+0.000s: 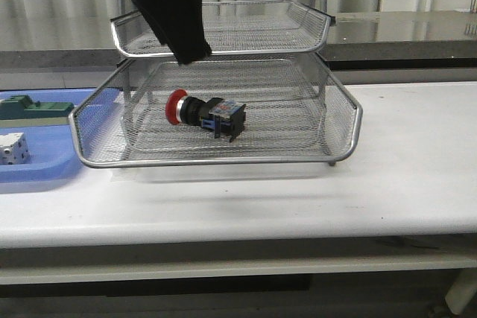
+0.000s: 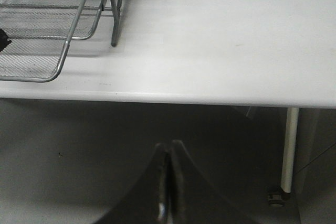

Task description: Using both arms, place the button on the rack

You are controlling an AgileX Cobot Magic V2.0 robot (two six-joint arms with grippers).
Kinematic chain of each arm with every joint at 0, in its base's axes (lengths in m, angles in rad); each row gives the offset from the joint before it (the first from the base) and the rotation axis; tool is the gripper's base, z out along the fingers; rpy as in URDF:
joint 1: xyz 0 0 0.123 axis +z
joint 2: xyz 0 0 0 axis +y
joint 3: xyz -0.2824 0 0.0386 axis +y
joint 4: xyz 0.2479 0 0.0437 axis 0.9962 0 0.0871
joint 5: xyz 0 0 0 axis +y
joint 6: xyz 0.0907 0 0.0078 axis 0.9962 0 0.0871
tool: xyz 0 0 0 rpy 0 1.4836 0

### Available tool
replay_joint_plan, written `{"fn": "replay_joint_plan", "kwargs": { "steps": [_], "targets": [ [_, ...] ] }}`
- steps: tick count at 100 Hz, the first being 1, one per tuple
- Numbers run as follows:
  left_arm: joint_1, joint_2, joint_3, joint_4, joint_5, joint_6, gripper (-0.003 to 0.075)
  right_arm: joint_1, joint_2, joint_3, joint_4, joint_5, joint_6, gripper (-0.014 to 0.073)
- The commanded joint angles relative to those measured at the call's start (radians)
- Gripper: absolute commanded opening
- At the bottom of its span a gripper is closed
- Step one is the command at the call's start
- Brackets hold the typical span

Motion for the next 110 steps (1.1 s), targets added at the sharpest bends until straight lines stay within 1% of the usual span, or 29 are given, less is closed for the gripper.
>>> {"fn": "replay_joint_plan", "kwargs": {
  "steps": [1,20,35,49,71,90,102,110],
  "targets": [
    [0.042,-0.106,-0.036,-0.012,-0.018,-0.05,0.0513,-0.001,0.012,-0.03,-0.013,-0.065,-0.001,-0.0071],
    [0.15,-0.221,-0.011,-0.021,-0.039,-0.102,0.0513,-0.001,0.012,-0.03,-0.013,-0.065,-0.001,-0.0071],
    [0.251,-0.337,0.094,-0.026,-0.122,-0.129,0.0512,-0.001,0.012,-0.03,-0.013,-0.065,-0.001,-0.0071],
    [0.332,-0.472,0.261,-0.05,-0.268,-0.129,0.0512,-0.001,0.012,-0.03,-0.013,-0.065,-0.001,-0.0071],
    [0.414,-0.709,0.565,-0.107,-0.572,-0.129,0.0513,-0.001,0.012,-0.03,-0.013,-0.065,-0.001,-0.0071],
    [0.437,-0.906,0.805,-0.13,-0.776,-0.13,0.0512,-0.001,0.012,-0.03,-0.013,-0.065,-0.001,-0.0071],
    [0.437,-1.021,0.957,-0.13,-0.912,-0.177,0.0512,-0.001,0.012,-0.03,-0.013,-0.065,-0.001,-0.0071],
    [0.437,-1.1,1.048,-0.146,-0.999,-0.181,0.0512,-0.001,0.012,-0.03,-0.013,-0.065,-0.001,-0.0071]
  ]
}}
